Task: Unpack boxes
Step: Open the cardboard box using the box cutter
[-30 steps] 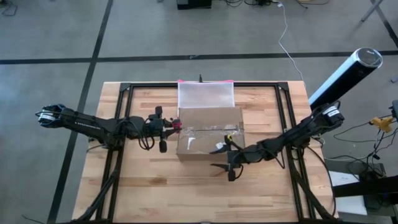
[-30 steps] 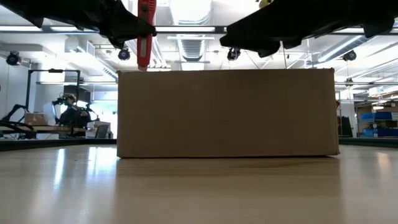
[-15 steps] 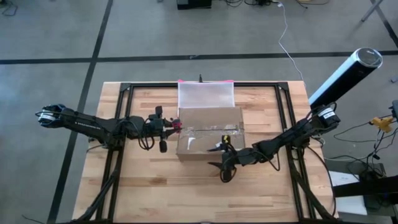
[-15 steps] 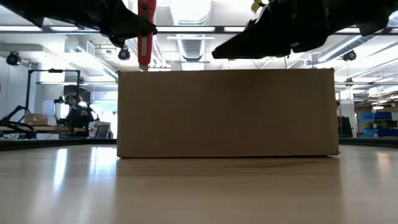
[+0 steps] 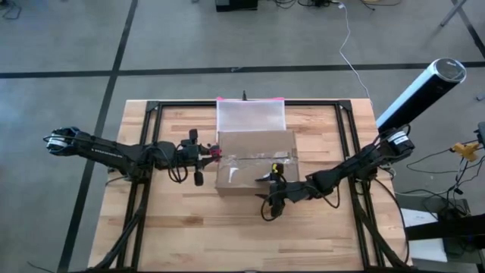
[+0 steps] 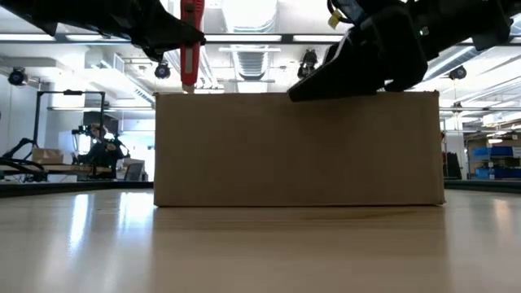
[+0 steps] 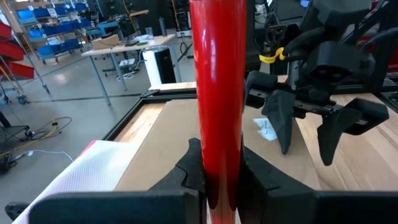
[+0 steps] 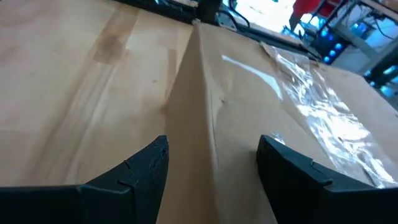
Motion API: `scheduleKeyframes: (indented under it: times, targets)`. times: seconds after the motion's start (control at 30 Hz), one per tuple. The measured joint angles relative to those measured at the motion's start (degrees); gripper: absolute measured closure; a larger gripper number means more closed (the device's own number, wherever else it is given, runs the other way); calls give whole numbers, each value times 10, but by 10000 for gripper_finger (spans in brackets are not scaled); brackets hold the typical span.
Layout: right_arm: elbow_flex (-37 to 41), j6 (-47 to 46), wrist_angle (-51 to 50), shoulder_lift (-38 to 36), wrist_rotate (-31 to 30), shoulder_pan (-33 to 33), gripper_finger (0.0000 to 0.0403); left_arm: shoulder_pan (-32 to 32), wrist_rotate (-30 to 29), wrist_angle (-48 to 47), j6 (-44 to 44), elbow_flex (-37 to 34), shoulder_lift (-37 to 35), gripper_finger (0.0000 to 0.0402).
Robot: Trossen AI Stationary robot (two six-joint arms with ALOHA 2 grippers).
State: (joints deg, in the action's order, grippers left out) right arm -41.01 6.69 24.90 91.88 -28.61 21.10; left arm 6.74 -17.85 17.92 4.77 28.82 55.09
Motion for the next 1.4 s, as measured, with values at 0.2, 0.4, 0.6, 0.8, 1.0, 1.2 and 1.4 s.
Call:
scheduleKeyframes:
  times: [0.2, 0.4, 0.6, 0.8, 1.0, 1.2, 1.4]
  targets:
    - [-2, -40, -65, -3, -7, 0, 195, 0, 10, 28, 6, 0, 0, 367]
    - [-2, -66, -126, -6, -12, 9, 198, 0, 21, 37, 4, 0, 1, 367]
    - [-1, -74, -135, -7, -14, 28, 197, 0, 46, 54, -5, 0, 34, 367]
    - [0, -76, -127, -6, -7, 31, 197, 0, 51, 103, 21, 0, 102, 367]
    - [1, -79, -117, -6, -3, 31, 202, -12, 50, 101, 52, 43, 149, 367]
    - [1, -80, -114, -6, 4, 31, 203, -34, 69, 42, 65, 106, 221, 367]
    - [1, -82, -114, -6, 3, 31, 203, -47, 84, -10, 66, 174, 280, 367]
